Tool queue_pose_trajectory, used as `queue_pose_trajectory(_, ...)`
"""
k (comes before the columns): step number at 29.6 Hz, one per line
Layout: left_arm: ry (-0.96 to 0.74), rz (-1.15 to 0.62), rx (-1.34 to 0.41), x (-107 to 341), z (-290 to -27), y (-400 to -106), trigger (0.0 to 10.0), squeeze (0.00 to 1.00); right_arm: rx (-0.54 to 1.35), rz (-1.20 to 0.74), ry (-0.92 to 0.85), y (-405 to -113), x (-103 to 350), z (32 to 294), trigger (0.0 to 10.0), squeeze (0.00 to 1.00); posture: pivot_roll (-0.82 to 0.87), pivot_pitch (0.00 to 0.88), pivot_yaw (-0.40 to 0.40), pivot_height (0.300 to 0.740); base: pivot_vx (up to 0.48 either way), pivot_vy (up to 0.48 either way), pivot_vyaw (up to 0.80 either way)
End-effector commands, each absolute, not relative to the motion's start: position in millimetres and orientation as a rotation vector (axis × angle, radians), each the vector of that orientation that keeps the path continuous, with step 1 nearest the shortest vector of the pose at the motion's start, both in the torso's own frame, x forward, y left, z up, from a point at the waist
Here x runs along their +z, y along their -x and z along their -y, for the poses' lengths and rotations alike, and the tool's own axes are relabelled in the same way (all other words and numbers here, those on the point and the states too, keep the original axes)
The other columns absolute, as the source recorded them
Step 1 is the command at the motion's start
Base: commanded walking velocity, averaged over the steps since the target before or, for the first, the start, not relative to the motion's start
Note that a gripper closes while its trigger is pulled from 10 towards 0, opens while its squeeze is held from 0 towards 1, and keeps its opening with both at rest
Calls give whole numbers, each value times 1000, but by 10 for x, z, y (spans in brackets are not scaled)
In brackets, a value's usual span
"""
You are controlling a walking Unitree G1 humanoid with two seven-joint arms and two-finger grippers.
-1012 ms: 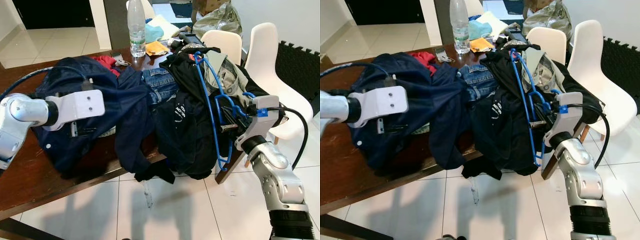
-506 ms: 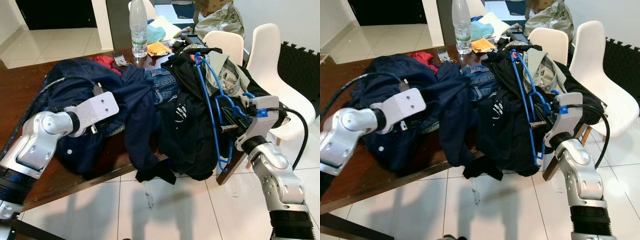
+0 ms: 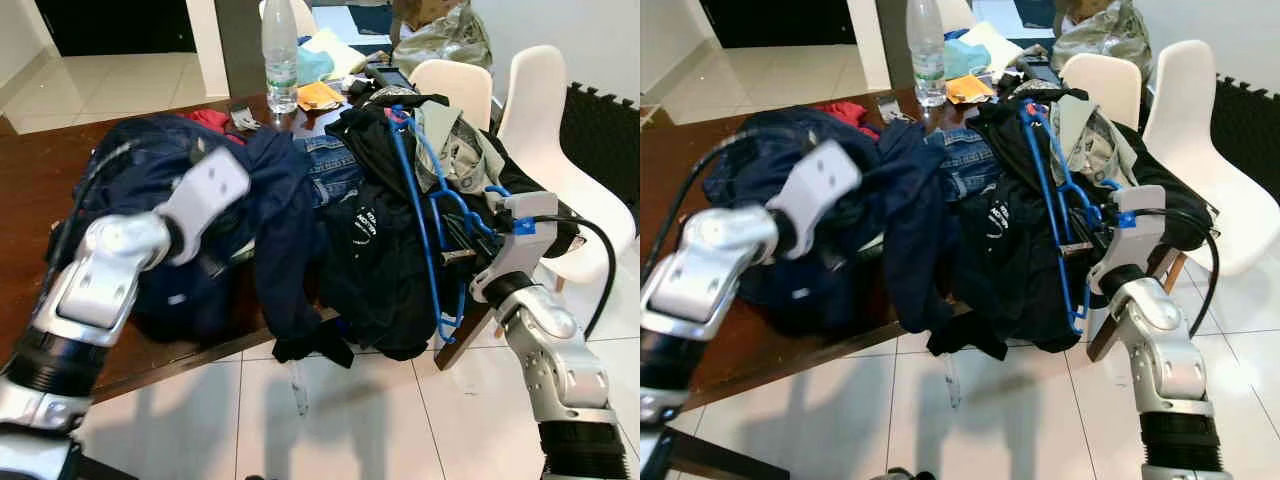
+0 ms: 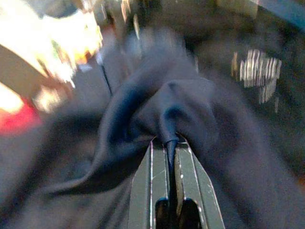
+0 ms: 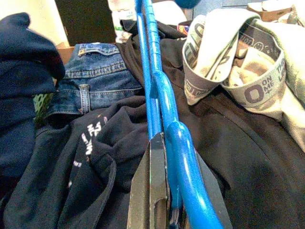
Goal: Hang hanger
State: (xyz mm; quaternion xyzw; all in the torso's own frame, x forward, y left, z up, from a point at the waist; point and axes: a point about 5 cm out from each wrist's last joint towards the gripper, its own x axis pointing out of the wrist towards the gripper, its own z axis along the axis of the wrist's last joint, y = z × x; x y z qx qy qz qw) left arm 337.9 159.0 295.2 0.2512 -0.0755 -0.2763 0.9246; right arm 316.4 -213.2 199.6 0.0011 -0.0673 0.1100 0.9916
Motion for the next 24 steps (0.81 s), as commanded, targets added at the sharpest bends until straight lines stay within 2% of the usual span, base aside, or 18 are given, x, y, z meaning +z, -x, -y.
queue_pose_trajectory(1, -441, 206, -558, 3081, -1592, -3363, 0, 0, 214, 133, 2, -3151, 1987, 2146, 10000, 0, 108, 153, 28, 740, 0, 0, 0)
queue_pose_trajectory(3, -441, 206, -558, 3081, -1592, -3363, 0, 0, 214, 133, 2, -3151, 1987, 2146, 10000, 0, 108, 153, 28, 740, 0, 0, 0)
queue_pose_trajectory(4, -324, 311, -537, 3349, -1599, -3385, 0, 0, 214, 133, 1, -3157, 1987, 2144, 10000, 0, 116, 146, 26, 740, 0, 0, 0)
queue_pose_trajectory(6, -211, 401, -500, 3584, -1642, -3425, 0, 0, 215, 134, -1, -3167, 1984, 2135, 10000, 0, 116, 139, 28, 740, 0, 0, 0)
queue_pose_trajectory(8, -211, 401, -500, 3584, -1642, -3425, 0, 0, 215, 134, -1, -3167, 1984, 2135, 10000, 0, 116, 139, 28, 740, 0, 0, 0)
queue_pose_trajectory(9, -97, 525, -461, 3881, -1692, -3450, 0, 0, 218, 137, -4, -3178, 1986, 2119, 10000, 0, 113, 133, 26, 740, 0, 0, 0)
queue_pose_trajectory(11, -97, 525, -461, 3881, -1692, -3450, 0, 0, 218, 137, -4, -3178, 1986, 2119, 10000, 0, 113, 133, 26, 740, 0, 0, 0)
queue_pose_trajectory(12, -5, 665, -397, 4211, -1798, -3439, 0, 0, 220, 140, -4, -3186, 1992, 2108, 10000, 0, 113, 127, 24, 740, 0, 0, 0)
queue_pose_trajectory(13, -5, 665, -397, 4211, -1798, -3439, 0, 0, 220, 140, -4, -3186, 1992, 2108, 10000, 0, 113, 127, 24, 740, 0, 0, 0)
queue_pose_trajectory(14, 54, 822, -248, 4584, -2093, -3347, 0, 0, 219, 145, -3, -3192, 2005, 2116, 10000, 0, 116, 122, 33, 740, 0, 0, 0)
queue_pose_trajectory(15, 54, 822, -248, 4584, -2093, -3347, 0, 0, 219, 145, -3, -3192, 2005, 2116, 10000, 0, 116, 122, 33, 740, 0, 0, 0)
queue_pose_trajectory(17, 113, 976, 117, 4858, -2856, -3031, 0, 0, 215, 151, -5, -3190, 2012, 2135, 10000, 0, 128, 124, 44, 740, 0, 0, 0)
queue_pose_trajectory(18, 113, 976, 117, 4858, -2856, -3031, 0, 0, 215, 151, -5, -3190, 2012, 2135, 10000, 0, 128, 124, 44, 740, 0, 0, 0)
queue_pose_trajectory(19, 120, 973, 234, 4804, -3097, -2929, 0, 0, 214, 152, -6, -3184, 2006, 2134, 10000, 0, 132, 124, 46, 740, 0, 0, 0)
queue_pose_trajectory(21, 120, 957, 289, 4743, -3208, -2884, 0, 0, 214, 151, -7, -3180, 2000, 2130, 10000, 0, 132, 124, 46, 740, 0, 0, 0)
queue_pose_trajectory(22, 126, 845, 393, 4383, -3447, -2877, 0, 0, 221, 146, -11, -3173, 1981, 2108, 10000, 0, 141, 134, 39, 740, 0, 0, 0)
queue_pose_trajectory(23, 126, 845, 393, 4383, -3447, -2877, 0, 0, 221, 146, -11, -3173, 1981, 2108, 10000, 0, 141, 134, 39, 740, 0, 0, 0)
queue_pose_trajectory(24, 162, 722, 502, 3949, -3713, -2827, 0, 0, 232, 138, -14, -3169, 1960, 2085, 10000, 0, 153, 146, 31, 740, 0, 0, 0)
